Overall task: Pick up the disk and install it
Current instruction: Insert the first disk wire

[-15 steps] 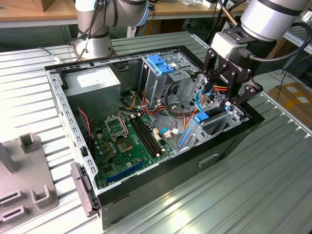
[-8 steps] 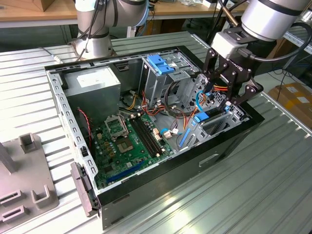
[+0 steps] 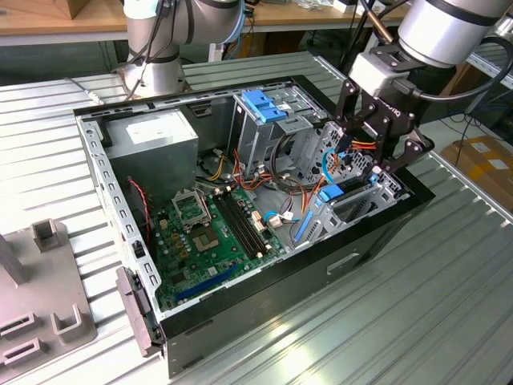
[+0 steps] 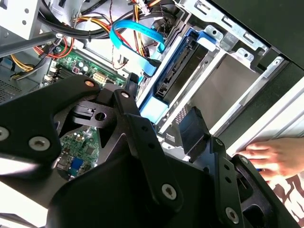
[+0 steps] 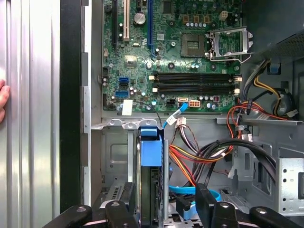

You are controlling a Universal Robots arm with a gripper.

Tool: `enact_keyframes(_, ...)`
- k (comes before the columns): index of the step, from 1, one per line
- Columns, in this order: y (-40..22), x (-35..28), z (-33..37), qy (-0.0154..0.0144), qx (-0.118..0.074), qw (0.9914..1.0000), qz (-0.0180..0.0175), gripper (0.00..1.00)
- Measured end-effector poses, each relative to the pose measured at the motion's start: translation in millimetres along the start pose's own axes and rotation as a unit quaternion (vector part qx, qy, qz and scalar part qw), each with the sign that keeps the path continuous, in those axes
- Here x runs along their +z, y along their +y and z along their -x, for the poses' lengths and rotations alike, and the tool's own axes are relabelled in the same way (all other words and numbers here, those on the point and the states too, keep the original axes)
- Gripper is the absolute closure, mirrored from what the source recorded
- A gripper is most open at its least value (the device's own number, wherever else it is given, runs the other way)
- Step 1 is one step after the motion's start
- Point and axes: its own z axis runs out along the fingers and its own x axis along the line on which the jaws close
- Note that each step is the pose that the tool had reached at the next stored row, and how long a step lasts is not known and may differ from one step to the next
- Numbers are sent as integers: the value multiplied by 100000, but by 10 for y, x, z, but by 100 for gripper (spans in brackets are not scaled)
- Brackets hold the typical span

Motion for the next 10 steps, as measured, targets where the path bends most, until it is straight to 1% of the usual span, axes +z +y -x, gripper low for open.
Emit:
enact_keyframes(6, -23, 2, 2, -2, 1, 100000, 0, 38)
enact_keyframes(10, -24, 2, 2, -3, -1, 100000, 0, 38)
